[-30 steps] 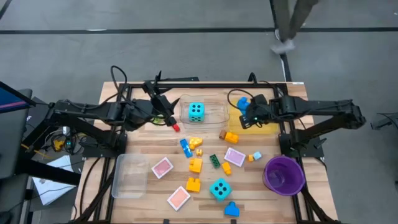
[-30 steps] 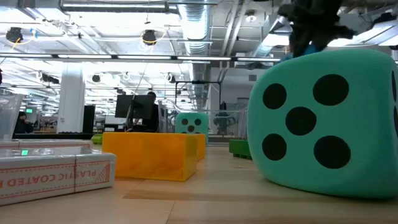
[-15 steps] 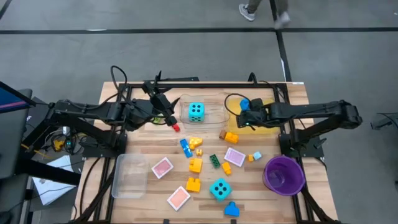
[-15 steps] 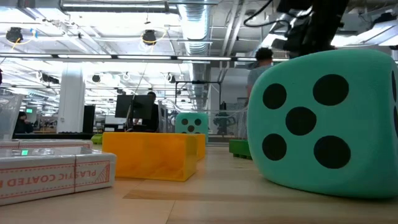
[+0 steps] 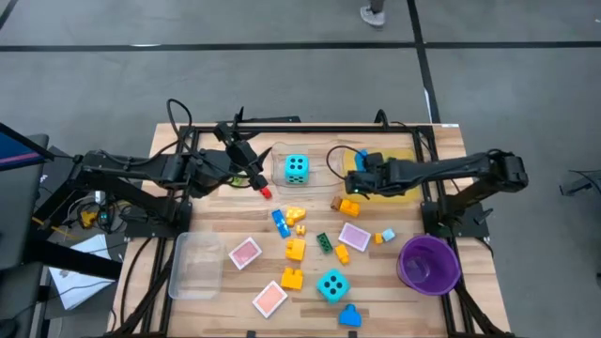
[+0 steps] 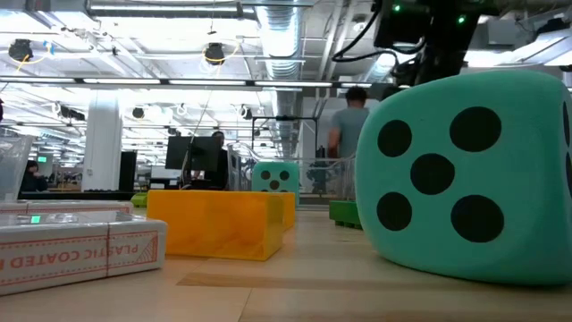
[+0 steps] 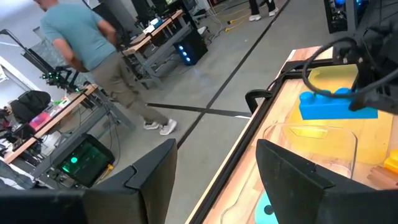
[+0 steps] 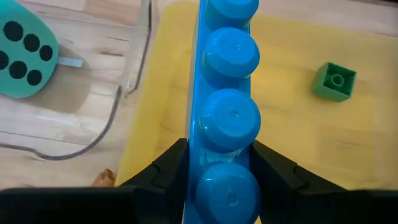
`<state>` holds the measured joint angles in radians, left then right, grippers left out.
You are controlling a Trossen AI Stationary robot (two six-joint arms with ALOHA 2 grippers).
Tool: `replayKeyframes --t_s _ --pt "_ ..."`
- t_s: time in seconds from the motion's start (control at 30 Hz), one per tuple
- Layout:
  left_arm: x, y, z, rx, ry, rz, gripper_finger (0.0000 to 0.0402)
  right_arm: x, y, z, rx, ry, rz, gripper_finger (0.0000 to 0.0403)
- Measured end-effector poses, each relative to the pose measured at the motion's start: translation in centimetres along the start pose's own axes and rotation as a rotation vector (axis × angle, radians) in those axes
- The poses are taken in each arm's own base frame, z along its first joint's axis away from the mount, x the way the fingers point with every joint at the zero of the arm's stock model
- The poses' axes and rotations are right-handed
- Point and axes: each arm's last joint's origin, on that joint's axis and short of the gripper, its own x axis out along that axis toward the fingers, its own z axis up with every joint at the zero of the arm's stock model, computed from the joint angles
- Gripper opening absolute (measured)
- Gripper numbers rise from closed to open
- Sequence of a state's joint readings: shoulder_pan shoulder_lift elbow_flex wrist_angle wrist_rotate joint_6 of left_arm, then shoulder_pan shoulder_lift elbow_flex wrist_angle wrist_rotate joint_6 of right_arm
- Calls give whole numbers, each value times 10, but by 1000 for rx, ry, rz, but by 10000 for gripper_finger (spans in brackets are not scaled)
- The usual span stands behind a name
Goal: Pick & Place Toys
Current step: Put the blue game piece into the yellow bin
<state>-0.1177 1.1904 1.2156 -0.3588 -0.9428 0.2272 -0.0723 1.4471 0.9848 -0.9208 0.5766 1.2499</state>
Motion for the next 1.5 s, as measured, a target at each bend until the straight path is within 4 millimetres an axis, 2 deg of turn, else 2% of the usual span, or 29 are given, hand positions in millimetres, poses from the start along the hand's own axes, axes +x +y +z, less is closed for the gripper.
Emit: replayKeyframes --t_s 0.3,0.57,0.83,1.5 --pt "0 0 0 0 0 0 214 25 6 4 27 11 -65 131" --pt "0 0 0 1 0 -1 214 30 5 13 76 1 -57 132" --pt "0 0 -1 7 4 -3 214 45 13 10 68 46 -58 132" --pt "0 0 -1 13 9 -2 214 46 19 9 75 64 -3 144"
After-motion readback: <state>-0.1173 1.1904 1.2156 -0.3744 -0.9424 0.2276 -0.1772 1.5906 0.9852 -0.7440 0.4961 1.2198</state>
